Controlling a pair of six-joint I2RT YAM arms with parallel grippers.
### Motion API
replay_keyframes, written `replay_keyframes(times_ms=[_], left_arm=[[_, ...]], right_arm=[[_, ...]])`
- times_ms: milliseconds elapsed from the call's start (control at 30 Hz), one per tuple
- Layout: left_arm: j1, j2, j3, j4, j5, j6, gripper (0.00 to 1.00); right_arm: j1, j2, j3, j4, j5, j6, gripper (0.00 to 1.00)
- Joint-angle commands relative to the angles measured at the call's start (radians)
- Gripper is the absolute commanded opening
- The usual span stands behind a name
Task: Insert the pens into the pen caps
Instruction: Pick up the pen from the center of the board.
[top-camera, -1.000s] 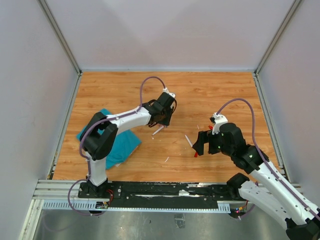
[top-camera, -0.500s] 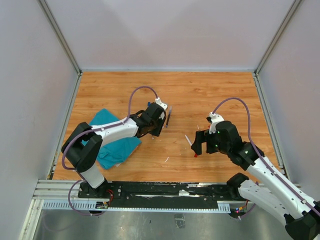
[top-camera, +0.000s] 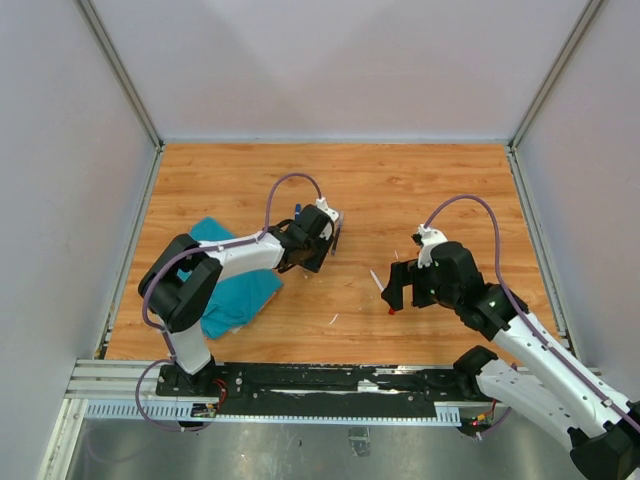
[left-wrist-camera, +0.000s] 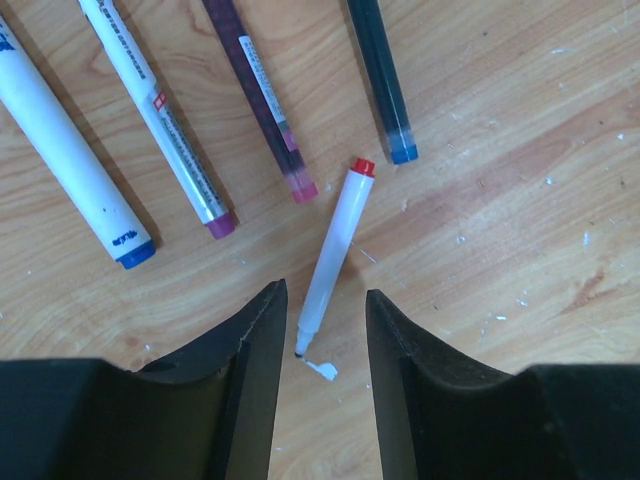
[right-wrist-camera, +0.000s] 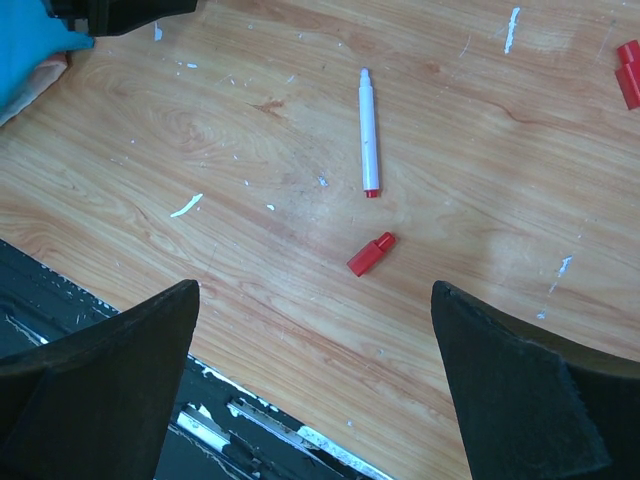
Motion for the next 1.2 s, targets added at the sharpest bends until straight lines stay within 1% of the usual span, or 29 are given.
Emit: replay_keyframes(times_ms=[0,333,500,600,833,1000,1100,1167], left_arm=[[0.03,0.033,0.04,0.043,0.066,0.049,0.42],[0.052,0.081,0.065,0.027,0.084,0.075,0.4],[0.051,0.085,0.05,0.011,0.113,0.066,0.33],[0.052,0.075,0.027,0.01,0.131,0.054,0.27],[0.052,0.037,-0.028,-0.004,0.184,0.028,0.18],[0.047,-0.026,-0.091,-0.001,0.218,-0.009,0.12],[0.017,-0.089,-0.134,0.008,0.238,-0.025,0.12],[-0.024,-0.121,-0.144,0.005,0.239,-0.022,0.12]], right_arm=[[-0.01,-0.014,0.001,0.008,-0.018,-0.002,0.99],[-0.011,-0.003,0.004,0.009,-0.039,0.0,0.99],[-0.01,0.003,0.005,0.014,-0.044,-0.001,0.99],[-0.01,0.007,0.005,0.016,-0.053,-0.002,0.99],[-0.01,0.013,0.011,0.017,-0.053,-0.005,0.99],[-0.011,0.008,0.014,0.016,-0.048,-0.005,0.99],[-0.01,0.001,0.012,0.017,-0.041,-0.004,0.99],[-0.009,-0.006,0.006,0.026,-0.033,0.001,0.99]])
